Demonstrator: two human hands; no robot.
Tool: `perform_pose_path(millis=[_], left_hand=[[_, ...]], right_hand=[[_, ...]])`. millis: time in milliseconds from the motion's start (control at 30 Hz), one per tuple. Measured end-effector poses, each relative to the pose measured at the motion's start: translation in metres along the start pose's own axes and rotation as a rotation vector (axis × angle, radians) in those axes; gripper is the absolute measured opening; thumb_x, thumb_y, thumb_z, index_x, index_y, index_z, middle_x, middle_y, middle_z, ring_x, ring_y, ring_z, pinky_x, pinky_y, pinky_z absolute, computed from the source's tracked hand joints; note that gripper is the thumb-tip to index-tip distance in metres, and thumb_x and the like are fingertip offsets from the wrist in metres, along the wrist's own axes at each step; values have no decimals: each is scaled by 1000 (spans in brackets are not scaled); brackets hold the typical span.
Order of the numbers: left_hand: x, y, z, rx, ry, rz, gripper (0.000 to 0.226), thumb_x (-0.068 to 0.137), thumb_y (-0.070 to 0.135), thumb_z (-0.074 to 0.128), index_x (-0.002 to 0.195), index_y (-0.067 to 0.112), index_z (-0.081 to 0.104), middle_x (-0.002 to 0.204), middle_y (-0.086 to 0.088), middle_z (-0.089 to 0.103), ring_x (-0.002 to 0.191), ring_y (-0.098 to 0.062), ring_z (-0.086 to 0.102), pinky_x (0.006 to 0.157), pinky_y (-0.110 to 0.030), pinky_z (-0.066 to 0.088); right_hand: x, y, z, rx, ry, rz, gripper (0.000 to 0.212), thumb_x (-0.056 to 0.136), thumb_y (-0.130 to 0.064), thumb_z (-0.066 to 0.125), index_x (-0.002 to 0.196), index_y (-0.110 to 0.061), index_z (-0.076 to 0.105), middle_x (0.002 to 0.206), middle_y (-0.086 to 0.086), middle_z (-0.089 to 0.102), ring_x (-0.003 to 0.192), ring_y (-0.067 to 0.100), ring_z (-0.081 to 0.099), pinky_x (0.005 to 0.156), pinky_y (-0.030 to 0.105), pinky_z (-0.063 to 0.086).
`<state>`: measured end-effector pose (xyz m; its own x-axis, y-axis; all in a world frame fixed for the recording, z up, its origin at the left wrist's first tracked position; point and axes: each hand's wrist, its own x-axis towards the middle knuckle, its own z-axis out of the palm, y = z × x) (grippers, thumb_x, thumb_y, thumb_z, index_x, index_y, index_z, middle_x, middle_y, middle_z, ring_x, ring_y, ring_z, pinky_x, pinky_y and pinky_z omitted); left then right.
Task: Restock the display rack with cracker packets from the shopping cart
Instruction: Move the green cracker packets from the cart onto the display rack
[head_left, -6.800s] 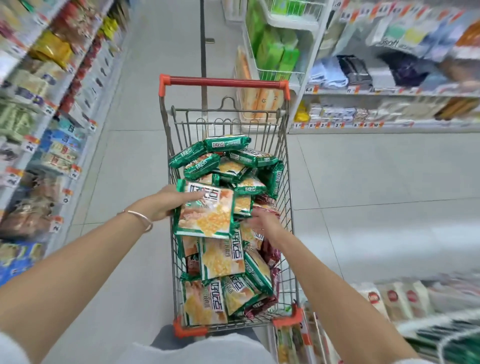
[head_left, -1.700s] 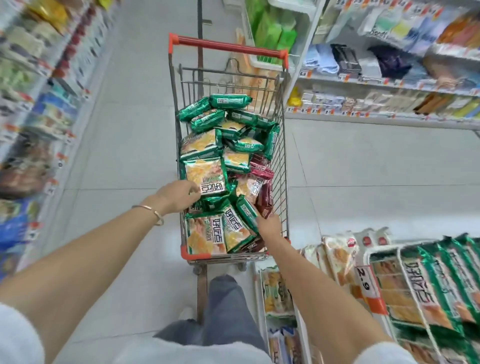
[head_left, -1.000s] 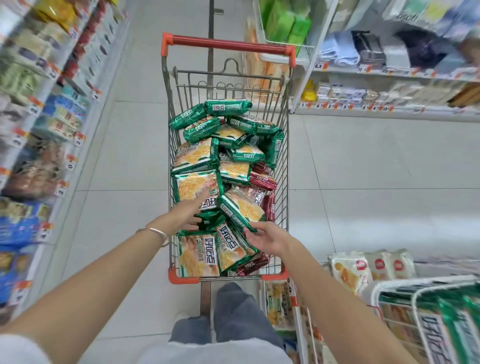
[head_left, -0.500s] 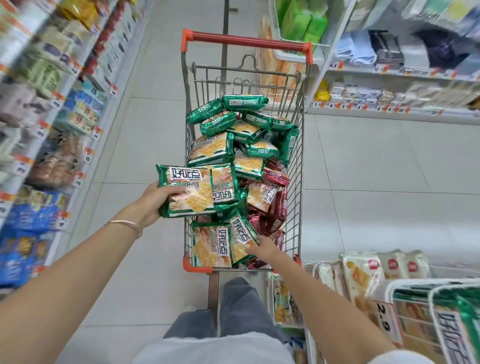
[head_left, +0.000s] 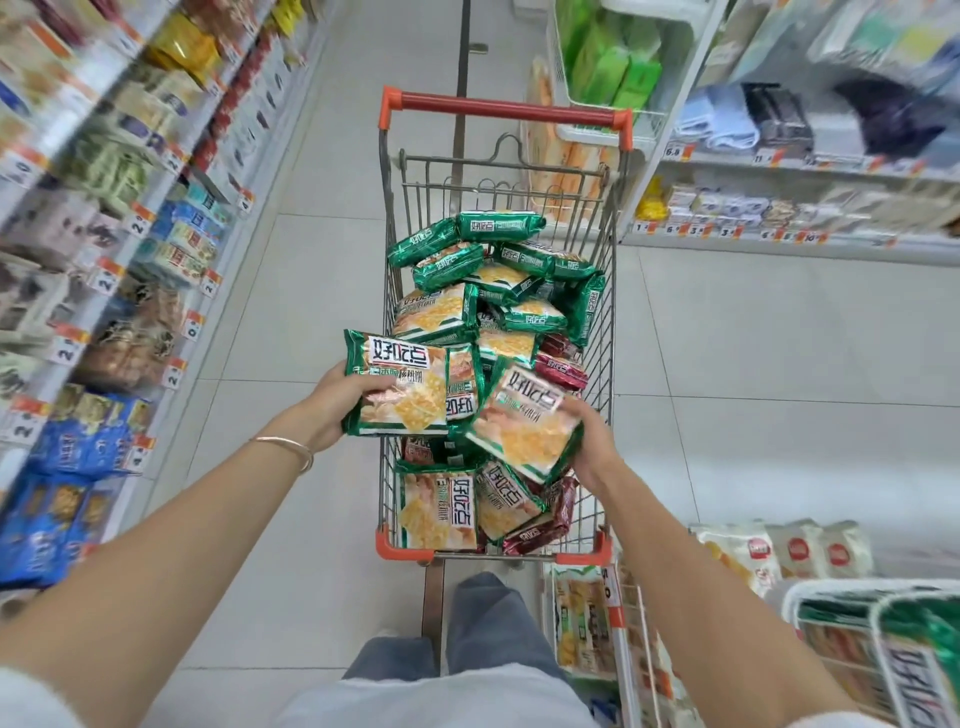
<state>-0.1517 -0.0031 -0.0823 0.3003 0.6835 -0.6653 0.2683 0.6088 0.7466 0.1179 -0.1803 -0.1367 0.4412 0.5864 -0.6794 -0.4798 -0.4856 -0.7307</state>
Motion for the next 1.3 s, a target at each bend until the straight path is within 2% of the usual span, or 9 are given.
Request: perform_pose_path(millis=[233,367,467,567,667,900,1033,1200,1300], left_hand=[[7,23,42,86,-190,-16,74,80,37,80,141,13,46,109,-9,75,86,-22,74,64,-34,60],[16,33,51,216,-357,-94,114,52,97,61,150,45,33,157,-8,41,140,-36,43,99,-62,49],[0,41,59,327,-450,-116,130,46,95,67,156,43,21,164,-7,26,147,-39,32,102,-63,43],[-26,45,69,443,-433,-63,147,49,72,87,160,29,1,164,-7,25,144,-35,35,108,-56,41],[-51,45,73,495,-458,-40,132,59,74,80,160,22,11,164,-7,24,146,-33,33,116,-54,34],[-64,34,111,695,-598,122,126,45,91,73,151,31,37,155,-3,42,138,-32,46,111,-59,38],[-140,32,173,790,-788,249,87,56,86,72,120,29,64,136,-2,60,130,-31,52,114,-59,35],[-194,-16,274,826,-997,324,116,38,86,79,127,13,63,109,-11,76,99,-31,73,90,-45,58],[-266,-51,314,900,-1090,440,123,47,92,70,140,14,51,133,-11,65,116,-32,65,99,-48,53]], right_hand=[[-16,-52,17,127,-191,21,41,93,-50,55,99,-10,63,87,10,72,77,29,71,70,34,58],[-19,-54,40,-41,-167,35,66,85,-73,56,119,-17,63,124,12,68,113,31,65,104,54,45],[-2,-37,37,-114,-188,94,111,56,-99,52,146,-34,44,152,9,46,139,31,45,116,67,20],[-63,-50,53,-60,-87,84,92,80,-90,28,142,-25,46,143,19,53,123,34,60,110,55,40],[-87,-44,49,6,-106,63,91,83,-87,24,121,-13,61,120,20,70,108,32,69,104,49,48],[-179,-14,16,233,90,-93,63,91,-63,54,125,-10,59,108,14,75,98,29,72,94,46,54],[-257,10,-26,425,186,-210,27,98,-30,58,115,-10,60,108,11,72,86,24,71,84,37,58],[-361,52,-90,548,421,-301,11,97,-19,59,102,-9,62,95,10,72,81,23,70,75,33,58],[-418,89,-129,597,573,-331,14,94,-19,63,104,-9,62,90,8,73,75,21,72,70,33,60]])
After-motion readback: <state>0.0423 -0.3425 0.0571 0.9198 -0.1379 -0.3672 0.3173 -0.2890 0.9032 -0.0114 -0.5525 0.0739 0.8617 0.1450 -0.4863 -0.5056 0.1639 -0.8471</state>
